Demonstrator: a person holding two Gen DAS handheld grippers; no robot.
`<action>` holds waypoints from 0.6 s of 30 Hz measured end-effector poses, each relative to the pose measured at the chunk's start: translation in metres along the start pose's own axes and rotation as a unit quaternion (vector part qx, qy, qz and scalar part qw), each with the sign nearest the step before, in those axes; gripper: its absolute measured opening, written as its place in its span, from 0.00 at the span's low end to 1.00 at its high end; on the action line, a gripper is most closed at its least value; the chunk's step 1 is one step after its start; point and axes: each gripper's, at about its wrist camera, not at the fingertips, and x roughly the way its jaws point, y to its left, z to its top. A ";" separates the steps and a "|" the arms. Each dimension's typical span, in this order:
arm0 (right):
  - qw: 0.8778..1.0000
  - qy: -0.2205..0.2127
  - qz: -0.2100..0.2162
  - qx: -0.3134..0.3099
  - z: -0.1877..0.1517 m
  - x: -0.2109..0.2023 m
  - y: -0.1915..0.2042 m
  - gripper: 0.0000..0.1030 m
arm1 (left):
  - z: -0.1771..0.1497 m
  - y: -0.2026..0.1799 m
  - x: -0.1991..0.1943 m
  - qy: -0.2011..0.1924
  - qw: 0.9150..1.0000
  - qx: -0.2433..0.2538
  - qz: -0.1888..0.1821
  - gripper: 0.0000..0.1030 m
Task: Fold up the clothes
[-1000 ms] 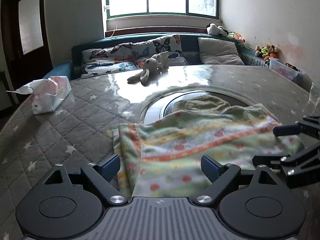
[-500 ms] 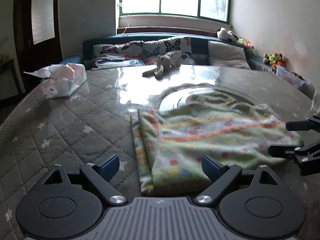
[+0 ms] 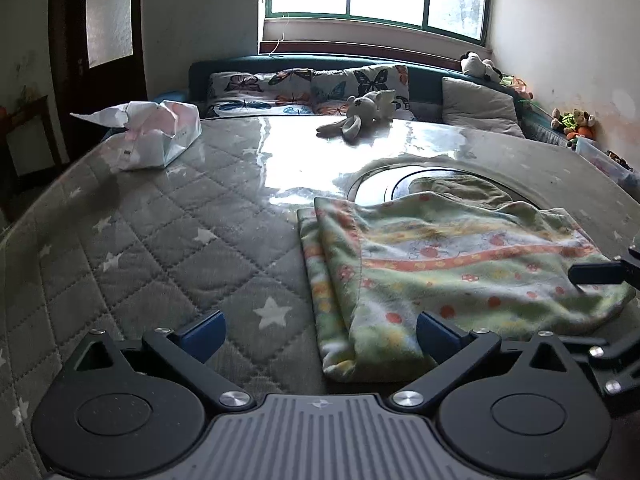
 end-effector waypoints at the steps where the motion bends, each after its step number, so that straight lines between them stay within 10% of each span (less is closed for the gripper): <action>1: 1.000 -0.002 0.000 0.002 -0.002 -0.004 -0.002 0.98 | 0.000 0.001 0.000 0.000 1.000 -0.003 -0.001 1.00; 18: 0.997 -0.036 -0.019 0.064 -0.029 -0.051 -0.043 1.00 | -0.004 0.008 0.000 0.010 1.000 -0.024 0.001 1.00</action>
